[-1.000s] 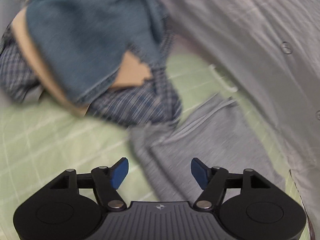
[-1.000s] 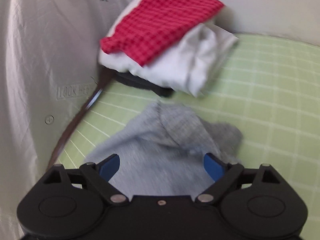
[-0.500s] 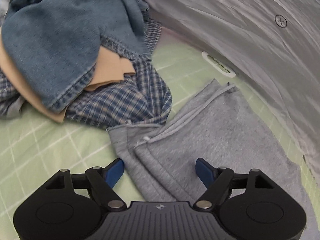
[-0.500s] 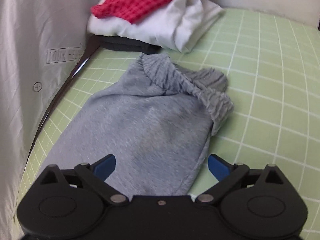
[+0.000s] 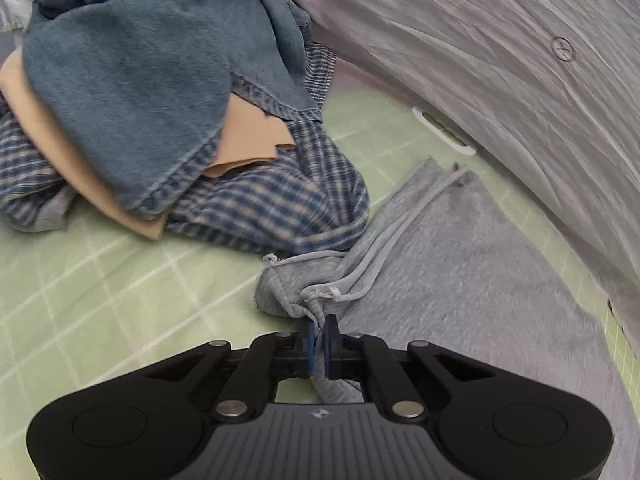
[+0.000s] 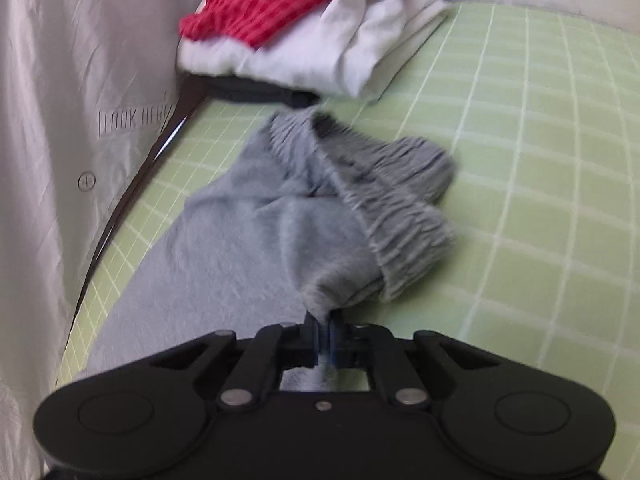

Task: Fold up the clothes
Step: 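Grasp the folded leg edge with the left gripper while the right gripper adjusts the waistband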

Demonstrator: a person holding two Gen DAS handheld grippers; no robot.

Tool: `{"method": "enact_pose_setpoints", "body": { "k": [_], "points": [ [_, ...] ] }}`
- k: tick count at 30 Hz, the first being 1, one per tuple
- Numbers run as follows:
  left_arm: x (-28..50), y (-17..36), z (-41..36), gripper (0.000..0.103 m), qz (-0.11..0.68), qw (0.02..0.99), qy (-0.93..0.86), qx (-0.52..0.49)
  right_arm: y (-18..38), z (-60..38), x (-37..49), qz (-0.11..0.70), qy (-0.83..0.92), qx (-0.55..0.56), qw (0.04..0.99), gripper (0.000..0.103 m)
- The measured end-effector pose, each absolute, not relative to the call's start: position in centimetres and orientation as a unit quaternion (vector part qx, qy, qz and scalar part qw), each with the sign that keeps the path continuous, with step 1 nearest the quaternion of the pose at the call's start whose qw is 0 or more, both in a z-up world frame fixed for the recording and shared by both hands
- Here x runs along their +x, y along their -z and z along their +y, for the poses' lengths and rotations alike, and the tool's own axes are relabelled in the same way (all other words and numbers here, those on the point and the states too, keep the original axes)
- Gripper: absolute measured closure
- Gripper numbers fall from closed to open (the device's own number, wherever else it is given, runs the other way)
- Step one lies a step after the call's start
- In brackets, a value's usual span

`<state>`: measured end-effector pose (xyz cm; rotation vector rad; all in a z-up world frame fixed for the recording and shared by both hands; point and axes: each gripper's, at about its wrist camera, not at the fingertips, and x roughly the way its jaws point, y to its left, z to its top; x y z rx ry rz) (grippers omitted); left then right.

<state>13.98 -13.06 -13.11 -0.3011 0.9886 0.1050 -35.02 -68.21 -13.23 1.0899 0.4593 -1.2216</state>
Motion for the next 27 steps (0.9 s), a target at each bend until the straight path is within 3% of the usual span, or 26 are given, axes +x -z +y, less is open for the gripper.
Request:
{"method": "enact_pose_setpoints", "body": {
  "k": [5, 13, 16, 17, 18, 19, 20, 21, 22, 23, 27],
  "points": [
    [8.7, 12.5, -9.9, 0.098, 0.474, 0.863, -0.046, -0.170, 12.2, -69.0, -38.4, 0.210, 0.539, 0.445, 0.684, 0.098],
    [-1.0, 12.6, -3.0, 0.097, 0.482, 0.847, -0.113, -0.193, 12.8, -66.9, -43.4, 0.204, 0.477, 0.489, 0.701, 0.097],
    [-2.9, 11.5, -2.3, 0.084, 0.474, 0.853, -0.127, -0.179, 12.8, -65.6, -44.3, 0.209, 0.465, 0.483, 0.712, 0.075],
    [-3.4, 10.9, -2.5, 0.073, 0.468, 0.856, -0.132, -0.172, 12.5, -65.4, -44.6, 0.208, 0.469, 0.474, 0.716, 0.058],
    [-3.9, 10.1, -3.1, 0.067, 0.464, 0.860, -0.133, -0.165, 12.3, -65.1, -44.9, 0.208, 0.472, 0.465, 0.720, 0.049],
    [-4.3, 9.3, -3.8, 0.055, 0.457, 0.865, -0.133, -0.159, 12.0, -64.9, -45.3, 0.206, 0.475, 0.453, 0.726, 0.048],
    [-4.7, 8.5, -4.7, 0.044, 0.450, 0.870, -0.132, -0.154, 11.8, -64.9, -45.6, 0.210, 0.477, 0.442, 0.730, 0.039],
    [-5.2, 7.8, -5.8, 0.039, 0.443, 0.875, -0.124, -0.149, 11.7, -64.9, -45.8, 0.214, 0.480, 0.429, 0.734, 0.018],
    [-5.6, 7.1, -7.2, 0.031, 0.437, 0.881, -0.112, -0.143, 11.6, -65.1, -45.9, 0.224, 0.489, 0.408, 0.738, 0.010],
    [-6.2, 6.6, -8.7, 0.027, 0.435, 0.885, -0.097, -0.135, 11.6, -65.2, -45.9, 0.234, 0.497, 0.387, 0.741, 0.005],
    [-8.7, 5.8, -16.9, 0.019, 0.448, 0.890, -0.001, -0.087, 12.4, -66.2, -44.8, 0.325, 0.503, 0.284, 0.749, 0.004]
  ]
}}
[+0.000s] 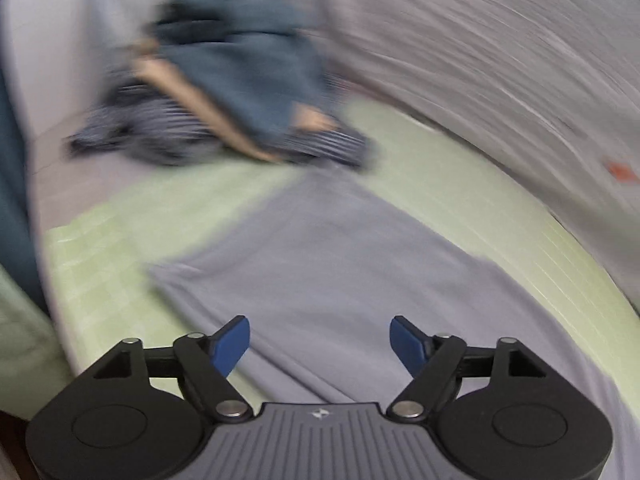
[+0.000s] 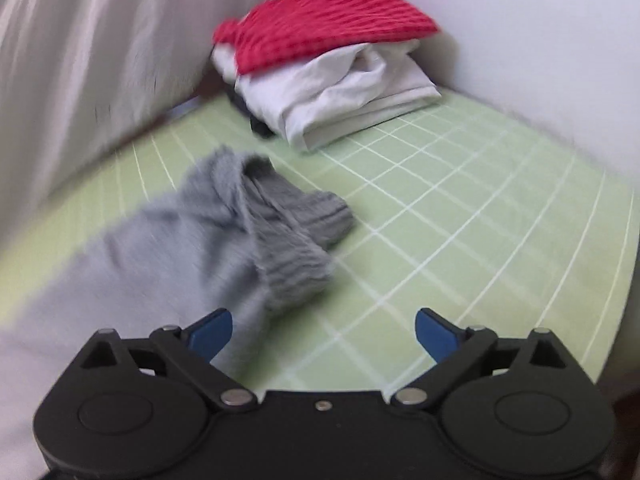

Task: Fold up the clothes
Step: 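Grasp the folded leg edge with the left gripper while the right gripper adjusts the waistband, then grasp the waistband again with the right gripper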

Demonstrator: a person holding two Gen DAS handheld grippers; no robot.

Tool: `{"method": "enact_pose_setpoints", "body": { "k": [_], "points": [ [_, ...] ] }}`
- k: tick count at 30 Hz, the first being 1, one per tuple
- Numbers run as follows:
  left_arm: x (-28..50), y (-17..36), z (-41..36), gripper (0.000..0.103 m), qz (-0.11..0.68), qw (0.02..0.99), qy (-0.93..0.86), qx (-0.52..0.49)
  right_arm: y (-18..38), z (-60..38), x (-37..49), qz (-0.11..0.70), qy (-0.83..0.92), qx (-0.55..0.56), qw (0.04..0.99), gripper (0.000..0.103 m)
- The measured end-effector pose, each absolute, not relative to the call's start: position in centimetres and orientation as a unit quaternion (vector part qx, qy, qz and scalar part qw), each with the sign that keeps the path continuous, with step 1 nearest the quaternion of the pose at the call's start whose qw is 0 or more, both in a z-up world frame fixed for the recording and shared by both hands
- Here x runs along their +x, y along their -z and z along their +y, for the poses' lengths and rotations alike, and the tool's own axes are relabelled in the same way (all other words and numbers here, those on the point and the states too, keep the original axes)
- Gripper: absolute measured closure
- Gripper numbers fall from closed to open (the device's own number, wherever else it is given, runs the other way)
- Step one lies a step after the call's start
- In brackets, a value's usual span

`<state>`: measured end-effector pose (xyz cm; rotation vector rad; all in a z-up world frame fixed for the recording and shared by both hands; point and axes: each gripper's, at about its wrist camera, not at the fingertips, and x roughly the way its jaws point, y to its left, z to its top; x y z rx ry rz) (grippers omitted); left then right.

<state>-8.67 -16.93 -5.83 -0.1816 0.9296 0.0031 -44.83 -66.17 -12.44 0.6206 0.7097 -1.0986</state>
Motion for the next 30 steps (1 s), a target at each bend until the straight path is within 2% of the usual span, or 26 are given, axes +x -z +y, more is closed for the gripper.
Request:
{"method": "enact_pose_setpoints", "body": {
  "k": [4, 6, 7, 8, 9, 11, 19, 26, 30],
  "points": [
    [-11.2, 7.3, -25.3, 0.017, 0.470, 0.877, 0.093, -0.040, 13.1, -66.5, -44.1, 0.352, 0.481, 0.229, 0.770, 0.007],
    [-12.0, 8.3, -28.9, 0.017, 0.486, 0.866, 0.120, -0.019, 13.3, -66.7, -43.8, 0.356, 0.487, 0.207, 0.771, 0.020],
    [-12.2, 8.8, -30.3, 0.017, 0.491, 0.861, 0.131, -0.012, 13.4, -67.0, -43.9, 0.356, 0.483, 0.204, 0.774, 0.022],
    [-12.4, 9.2, -31.6, 0.017, 0.496, 0.857, 0.141, -0.003, 13.5, -67.1, -43.9, 0.352, 0.474, 0.208, 0.780, 0.032],
    [-12.6, 9.5, -32.9, 0.017, 0.501, 0.852, 0.151, 0.009, 13.5, -67.2, -44.0, 0.344, 0.464, 0.215, 0.788, 0.047],
    [-12.8, 10.1, -35.2, 0.017, 0.506, 0.846, 0.165, 0.034, 13.5, -66.9, -44.0, 0.336, 0.449, 0.220, 0.798, 0.062],
    [-13.5, 13.2, -40.4, 0.017, 0.551, 0.810, 0.181, 0.091, 12.7, -67.6, -44.8, 0.272, 0.472, 0.248, 0.801, 0.066],
    [-13.9, 14.3, -41.8, 0.002, 0.551, 0.801, 0.190, 0.136, 13.8, -67.4, -43.6, 0.322, 0.479, 0.231, 0.783, 0.077],
    [-13.9, 14.5, -42.0, 0.000, 0.548, 0.802, 0.192, 0.138, 14.3, -66.9, -44.0, 0.329, 0.470, 0.231, 0.786, 0.078]
  ]
}}
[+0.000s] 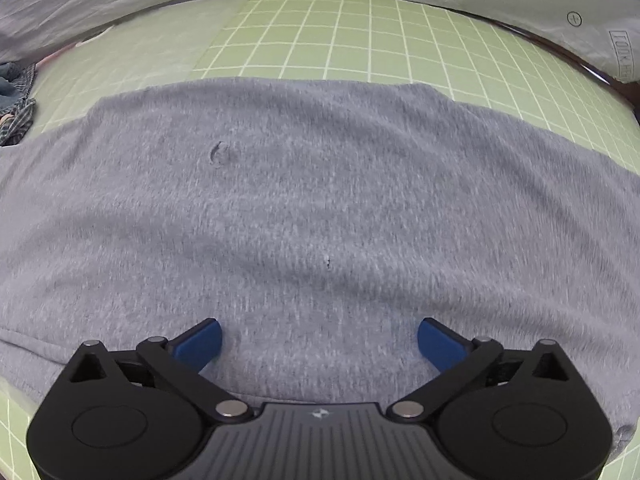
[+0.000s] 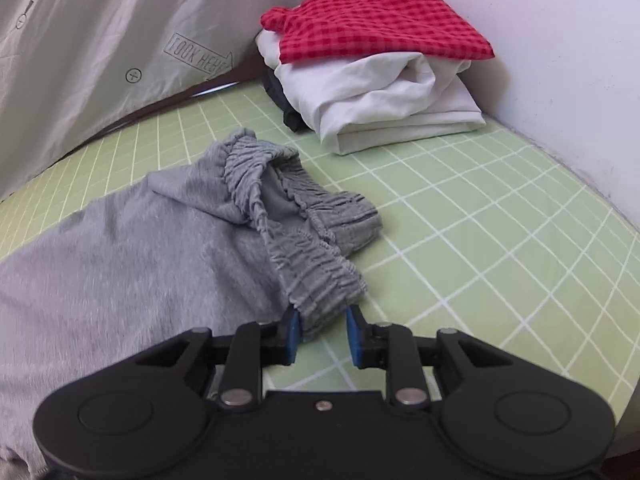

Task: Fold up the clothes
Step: 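Grasp the waistband again with the right gripper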

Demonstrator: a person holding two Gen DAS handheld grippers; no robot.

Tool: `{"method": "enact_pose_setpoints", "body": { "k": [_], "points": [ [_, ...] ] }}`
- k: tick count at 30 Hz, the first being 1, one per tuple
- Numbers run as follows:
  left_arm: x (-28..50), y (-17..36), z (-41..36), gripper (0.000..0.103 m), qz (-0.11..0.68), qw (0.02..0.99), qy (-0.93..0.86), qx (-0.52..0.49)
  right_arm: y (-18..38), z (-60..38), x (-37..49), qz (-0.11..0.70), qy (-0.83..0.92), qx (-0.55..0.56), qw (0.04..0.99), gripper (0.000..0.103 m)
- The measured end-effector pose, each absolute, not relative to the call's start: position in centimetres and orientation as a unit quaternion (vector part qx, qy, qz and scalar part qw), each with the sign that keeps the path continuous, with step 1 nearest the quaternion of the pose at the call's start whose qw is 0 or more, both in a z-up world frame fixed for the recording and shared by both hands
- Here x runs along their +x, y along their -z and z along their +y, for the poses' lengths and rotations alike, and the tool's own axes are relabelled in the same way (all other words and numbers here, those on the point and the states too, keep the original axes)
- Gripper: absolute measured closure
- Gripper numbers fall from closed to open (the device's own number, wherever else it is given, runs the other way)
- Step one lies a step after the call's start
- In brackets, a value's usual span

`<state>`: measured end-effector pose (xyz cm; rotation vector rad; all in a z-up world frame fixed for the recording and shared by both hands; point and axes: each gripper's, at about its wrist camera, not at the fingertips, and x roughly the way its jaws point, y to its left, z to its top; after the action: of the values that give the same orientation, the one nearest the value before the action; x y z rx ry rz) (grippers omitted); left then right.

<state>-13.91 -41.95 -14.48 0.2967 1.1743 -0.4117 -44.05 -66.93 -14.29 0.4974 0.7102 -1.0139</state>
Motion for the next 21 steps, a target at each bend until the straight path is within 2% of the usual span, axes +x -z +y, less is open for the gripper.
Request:
{"method": "enact_pose_setpoints", "body": {
  "k": [1, 2, 5, 11, 17, 19, 20, 21],
  "points": [
    [-13.9, 14.4, -41.9, 0.000, 0.548, 0.802, 0.193, 0.139, 14.3, -67.0, -44.2, 0.327, 0.468, 0.236, 0.787, 0.078],
    [-13.9, 14.4, -41.8, 0.000, 0.548, 0.802, 0.195, 0.139, 14.3, -67.3, -44.5, 0.321, 0.461, 0.244, 0.790, 0.087],
    [-13.7, 14.3, -41.7, 0.000, 0.547, 0.801, 0.198, 0.141, 14.2, -67.9, -45.3, 0.316, 0.440, 0.235, 0.807, 0.098],
    [-13.4, 14.4, -41.5, 0.000, 0.545, 0.800, 0.205, 0.146, 12.2, -71.9, -48.0, 0.336, 0.390, 0.076, 0.854, 0.101],
    [-13.6, 14.1, -41.0, 0.000, 0.542, 0.802, 0.205, 0.144, 12.6, -75.9, -47.9, 0.342, 0.367, 0.109, 0.858, 0.097],
    [-13.9, 14.0, -40.9, 0.000, 0.541, 0.803, 0.204, 0.142, 12.6, -76.4, -48.0, 0.328, 0.385, 0.165, 0.847, 0.087],
    [-13.9, 14.0, -40.8, 0.000, 0.540, 0.804, 0.203, 0.142, 12.5, -76.6, -48.7, 0.303, 0.407, 0.226, 0.831, 0.074],
    [-13.9, 14.0, -40.8, 0.000, 0.541, 0.804, 0.202, 0.141, 12.5, -76.9, -49.3, 0.277, 0.426, 0.287, 0.812, 0.071]
  ]
}}
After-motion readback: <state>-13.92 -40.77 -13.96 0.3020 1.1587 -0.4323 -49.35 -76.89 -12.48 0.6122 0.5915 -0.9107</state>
